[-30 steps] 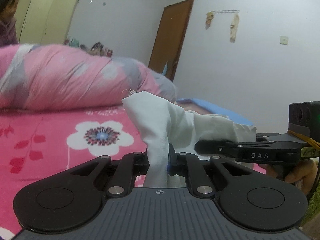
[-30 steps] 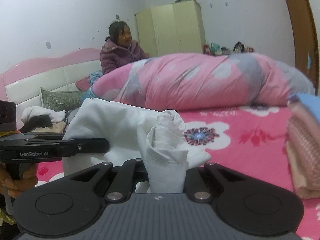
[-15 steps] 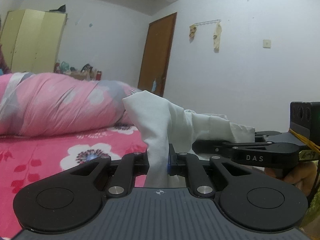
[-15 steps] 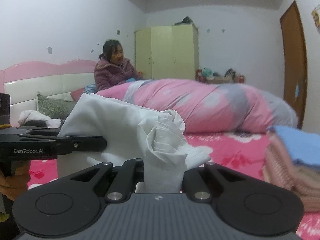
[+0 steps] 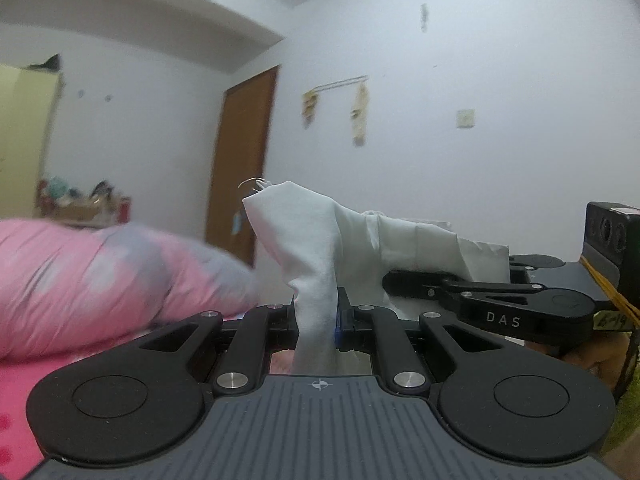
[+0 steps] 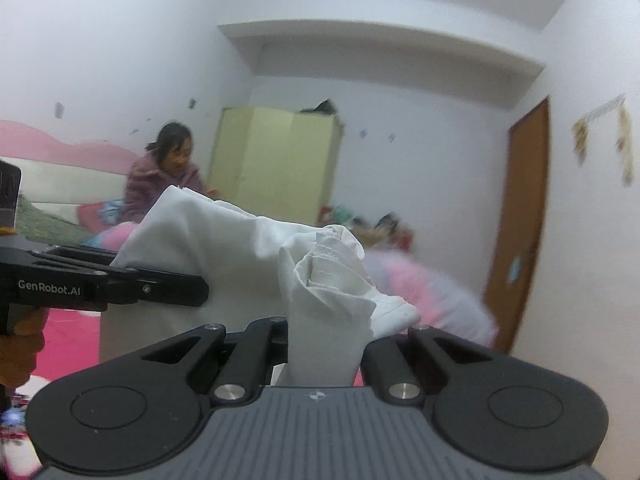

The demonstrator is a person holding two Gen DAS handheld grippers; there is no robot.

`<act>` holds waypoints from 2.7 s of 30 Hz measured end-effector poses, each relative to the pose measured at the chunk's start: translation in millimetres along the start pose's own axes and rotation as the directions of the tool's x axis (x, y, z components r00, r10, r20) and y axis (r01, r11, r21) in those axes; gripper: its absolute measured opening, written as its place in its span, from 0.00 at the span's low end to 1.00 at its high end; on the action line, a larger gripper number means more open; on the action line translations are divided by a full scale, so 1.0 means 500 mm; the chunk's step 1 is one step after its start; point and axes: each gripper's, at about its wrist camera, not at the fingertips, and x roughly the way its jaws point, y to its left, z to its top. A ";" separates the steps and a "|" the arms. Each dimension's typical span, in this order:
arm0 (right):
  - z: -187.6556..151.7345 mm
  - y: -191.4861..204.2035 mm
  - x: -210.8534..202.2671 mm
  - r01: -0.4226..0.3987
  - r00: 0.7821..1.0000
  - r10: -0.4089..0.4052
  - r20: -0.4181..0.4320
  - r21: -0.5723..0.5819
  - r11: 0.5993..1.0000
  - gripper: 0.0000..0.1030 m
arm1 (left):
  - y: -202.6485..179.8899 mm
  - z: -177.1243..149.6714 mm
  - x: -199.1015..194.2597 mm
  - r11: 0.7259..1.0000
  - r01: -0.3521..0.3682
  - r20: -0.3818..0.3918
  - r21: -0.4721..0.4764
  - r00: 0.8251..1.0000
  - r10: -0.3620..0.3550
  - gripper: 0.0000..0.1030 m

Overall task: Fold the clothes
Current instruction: 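Lift the folded shirt with both grippers and carry it toward the towel stack, then lower the shirt onto the towel stack and open both grippers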

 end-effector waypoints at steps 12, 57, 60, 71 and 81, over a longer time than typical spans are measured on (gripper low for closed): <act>0.074 -0.212 0.055 0.189 0.979 -0.183 0.086 -0.066 0.980 0.06 | -0.079 0.083 0.252 0.995 0.090 0.073 0.044 0.993 -0.093 0.10; -0.187 -0.515 0.489 0.102 0.982 -0.087 -0.167 0.085 0.991 0.06 | 0.086 -0.063 0.689 0.997 -0.074 -0.201 -0.007 0.977 0.071 0.10; -0.224 -0.524 0.537 0.085 0.974 -0.063 -0.216 0.096 0.992 0.06 | 0.105 -0.086 0.715 0.995 -0.095 -0.242 -0.010 0.966 0.090 0.10; -0.300 -0.562 0.645 0.111 0.911 -0.022 -0.412 0.194 0.975 0.57 | 0.210 -0.161 0.764 0.948 -0.180 -0.383 -0.263 0.921 0.069 0.41; -0.231 -0.651 0.511 0.260 0.955 -0.173 -0.240 0.405 0.877 0.75 | 0.252 -0.133 0.681 0.863 -0.315 -0.237 -0.395 0.943 0.235 0.53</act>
